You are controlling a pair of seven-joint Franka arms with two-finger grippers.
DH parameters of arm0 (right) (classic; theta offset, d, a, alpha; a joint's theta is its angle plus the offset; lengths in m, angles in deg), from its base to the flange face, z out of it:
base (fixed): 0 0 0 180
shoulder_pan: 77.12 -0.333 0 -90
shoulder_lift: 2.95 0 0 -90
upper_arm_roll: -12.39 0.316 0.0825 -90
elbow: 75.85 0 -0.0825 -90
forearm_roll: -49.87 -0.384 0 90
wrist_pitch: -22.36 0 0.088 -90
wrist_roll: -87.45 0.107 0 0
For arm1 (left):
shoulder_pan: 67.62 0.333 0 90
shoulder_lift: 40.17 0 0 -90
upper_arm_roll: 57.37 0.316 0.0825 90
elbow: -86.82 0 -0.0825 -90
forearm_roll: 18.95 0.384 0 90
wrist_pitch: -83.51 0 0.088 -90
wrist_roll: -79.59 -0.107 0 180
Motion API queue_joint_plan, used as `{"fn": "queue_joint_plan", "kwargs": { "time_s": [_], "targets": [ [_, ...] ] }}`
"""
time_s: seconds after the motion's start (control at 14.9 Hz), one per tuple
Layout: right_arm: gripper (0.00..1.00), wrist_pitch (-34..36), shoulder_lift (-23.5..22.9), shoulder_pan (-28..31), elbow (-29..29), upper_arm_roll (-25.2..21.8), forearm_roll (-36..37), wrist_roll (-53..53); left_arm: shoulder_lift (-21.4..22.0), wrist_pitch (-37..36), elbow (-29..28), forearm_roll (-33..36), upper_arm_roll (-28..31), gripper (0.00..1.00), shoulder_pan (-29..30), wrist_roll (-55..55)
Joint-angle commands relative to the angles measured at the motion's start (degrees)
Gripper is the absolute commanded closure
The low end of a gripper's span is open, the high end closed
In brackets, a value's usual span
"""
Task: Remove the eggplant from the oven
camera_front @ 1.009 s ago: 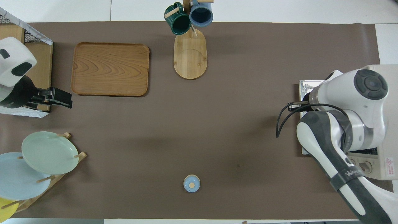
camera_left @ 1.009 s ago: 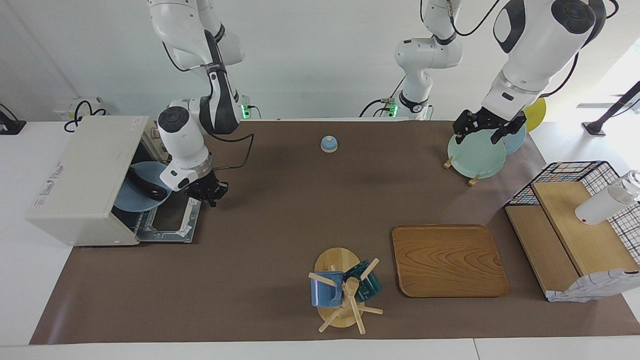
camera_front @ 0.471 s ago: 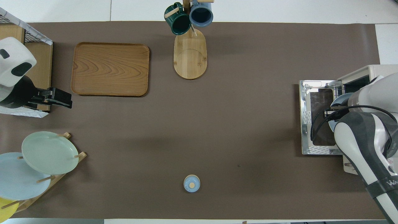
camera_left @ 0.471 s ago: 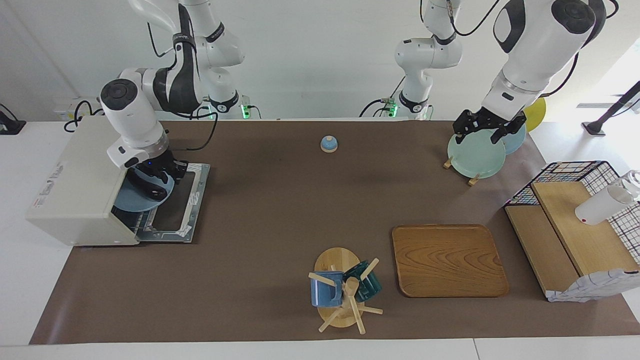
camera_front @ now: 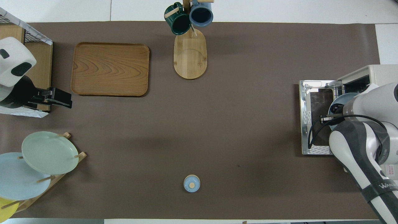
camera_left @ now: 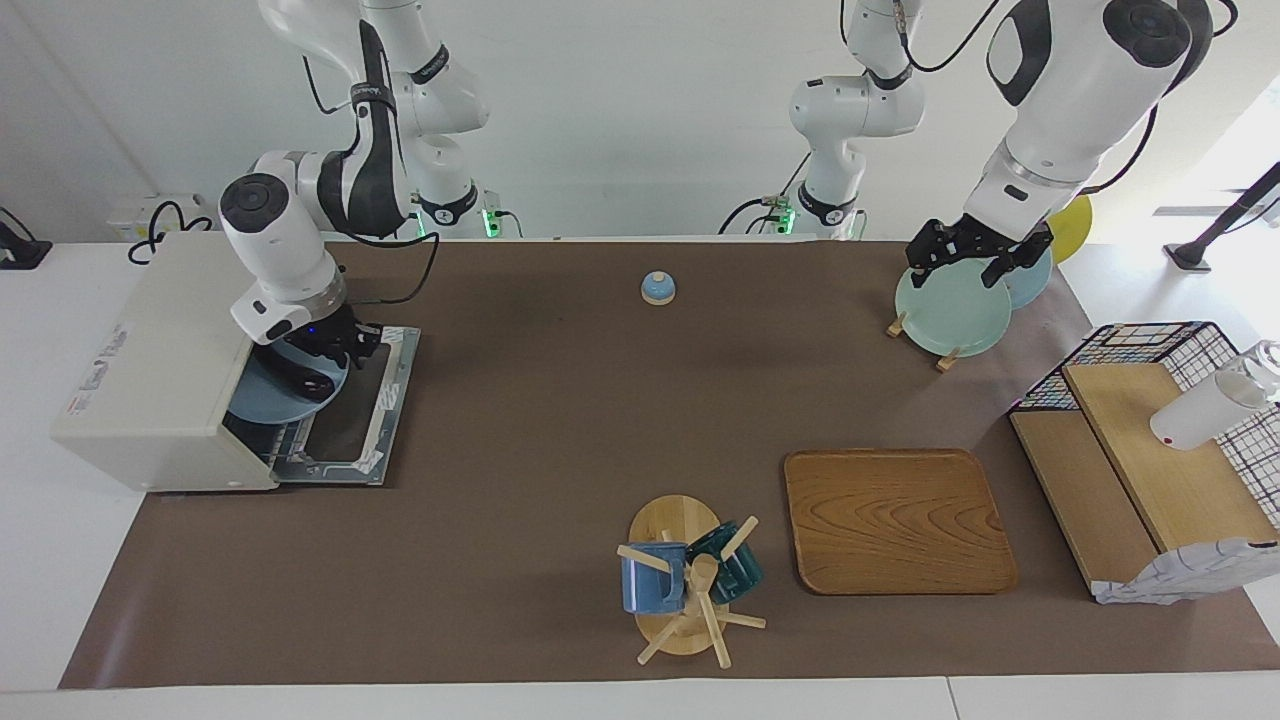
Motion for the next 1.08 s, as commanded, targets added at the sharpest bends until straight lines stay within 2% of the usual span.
{"fn": "queue_joint_plan", "kwargs": {
  "time_s": [0.0,0.4,0.47,0.61,0.87,1.01],
  "targets": [
    [0.74,-1.32,1.79,0.8,1.79,0.39,0.91,-1.38,1.11,0.14,-0.58,0.46,-0.36,0.0,0.7,-0.22],
    [0.77,-3.86,2.05,2.38,3.89,0.31,1.17,-3.75,1.11,0.14,-0.67,0.46,-0.45,0.0,0.09,-0.04],
    [0.81,-3.87,2.23,2.38,3.99,0.39,1.7,-3.84,1.02,0.14,-0.58,0.46,-0.45,0.0,0.09,-0.04],
    [1.0,-3.7,2.32,2.38,4.07,0.39,2.49,-3.76,1.02,0.14,-0.58,0.46,-0.45,0.0,0.0,0.04],
    [1.0,-2.91,2.23,1.51,3.46,0.92,5.56,-3.58,1.02,0.14,-0.58,0.46,-0.62,0.0,-0.18,-0.13],
    [1.0,-2.29,1.44,-2.77,1.1,1.01,5.57,-2.36,1.02,0.22,-0.58,0.46,-0.62,0.0,-0.09,-0.13]
  ]
}}
